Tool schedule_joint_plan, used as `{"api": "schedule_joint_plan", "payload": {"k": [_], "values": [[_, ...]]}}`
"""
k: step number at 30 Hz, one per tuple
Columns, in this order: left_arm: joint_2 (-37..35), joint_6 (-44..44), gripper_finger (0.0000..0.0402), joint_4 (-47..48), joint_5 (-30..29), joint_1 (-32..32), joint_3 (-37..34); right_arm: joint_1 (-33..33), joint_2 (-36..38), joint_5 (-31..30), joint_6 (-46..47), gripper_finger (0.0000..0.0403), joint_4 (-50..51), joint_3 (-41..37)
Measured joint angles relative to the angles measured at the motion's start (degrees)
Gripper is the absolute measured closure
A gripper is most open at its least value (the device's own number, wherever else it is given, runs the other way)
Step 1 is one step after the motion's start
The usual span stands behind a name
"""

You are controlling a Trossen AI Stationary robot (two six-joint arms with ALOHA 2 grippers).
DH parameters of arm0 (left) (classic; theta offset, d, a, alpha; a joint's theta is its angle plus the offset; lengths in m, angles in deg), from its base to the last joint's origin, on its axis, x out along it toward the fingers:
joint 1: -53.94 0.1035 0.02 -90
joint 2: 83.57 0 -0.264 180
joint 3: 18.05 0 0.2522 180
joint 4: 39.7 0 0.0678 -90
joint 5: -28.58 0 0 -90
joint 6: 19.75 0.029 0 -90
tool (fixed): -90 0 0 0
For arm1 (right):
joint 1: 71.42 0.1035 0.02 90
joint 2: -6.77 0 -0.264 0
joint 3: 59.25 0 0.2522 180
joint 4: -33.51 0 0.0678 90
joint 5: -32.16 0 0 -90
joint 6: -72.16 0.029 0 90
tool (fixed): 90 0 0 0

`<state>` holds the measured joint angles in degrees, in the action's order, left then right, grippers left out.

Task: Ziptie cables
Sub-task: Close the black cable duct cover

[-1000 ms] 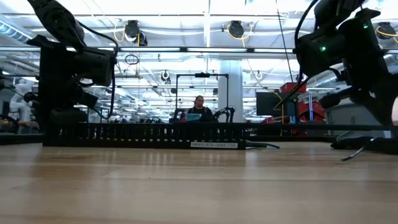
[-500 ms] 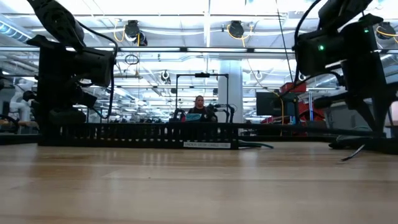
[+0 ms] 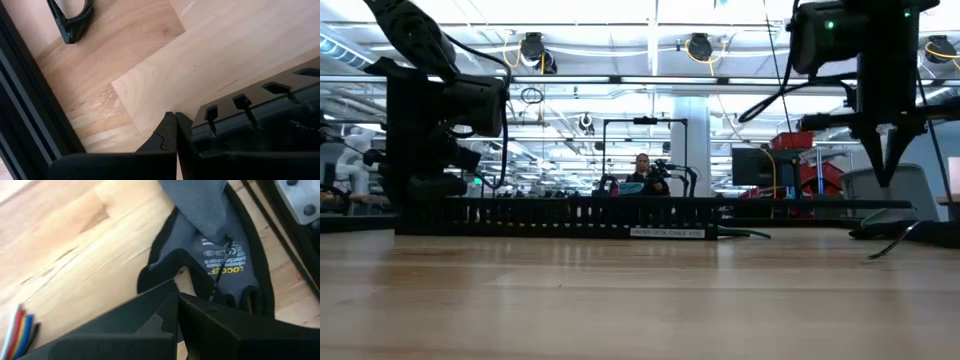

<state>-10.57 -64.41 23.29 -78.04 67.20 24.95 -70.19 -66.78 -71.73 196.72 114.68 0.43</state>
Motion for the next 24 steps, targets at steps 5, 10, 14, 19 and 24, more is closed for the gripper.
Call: {"api": "schedule_joint_plan", "payload": {"k": [5, 10, 14, 19, 24], "values": [[0.0, 0.0, 0.0401, -0.1, 0.0, 0.0, 0.0, 0.0, 1.9, -1.7, -1.3, 0.0403, 3.5, 1.6], [0.0, 0.0, 0.0401, -0.5, 0.0, 0.0, 0.0, 0.0, 2.1, -2.0, -2.3, 0.0403, 15.5, 2.5], [0.0, 0.0, 0.0401, -0.9, -0.1, 0.0, 0.0, 0.0, 1.7, -0.9, -0.9, 0.0403, 13.9, 0.6], [0.0, 0.0, 0.0401, -0.9, -0.1, 0.0, 0.0, 0.0, -0.4, -0.8, 2.5, 0.0403, 4.5, -3.7], [0.0, 0.0, 0.0401, -0.9, -0.1, 0.0, 0.0, -0.8, -2.8, 0.3, 3.8, 0.0403, -1.6, -6.4]]}}
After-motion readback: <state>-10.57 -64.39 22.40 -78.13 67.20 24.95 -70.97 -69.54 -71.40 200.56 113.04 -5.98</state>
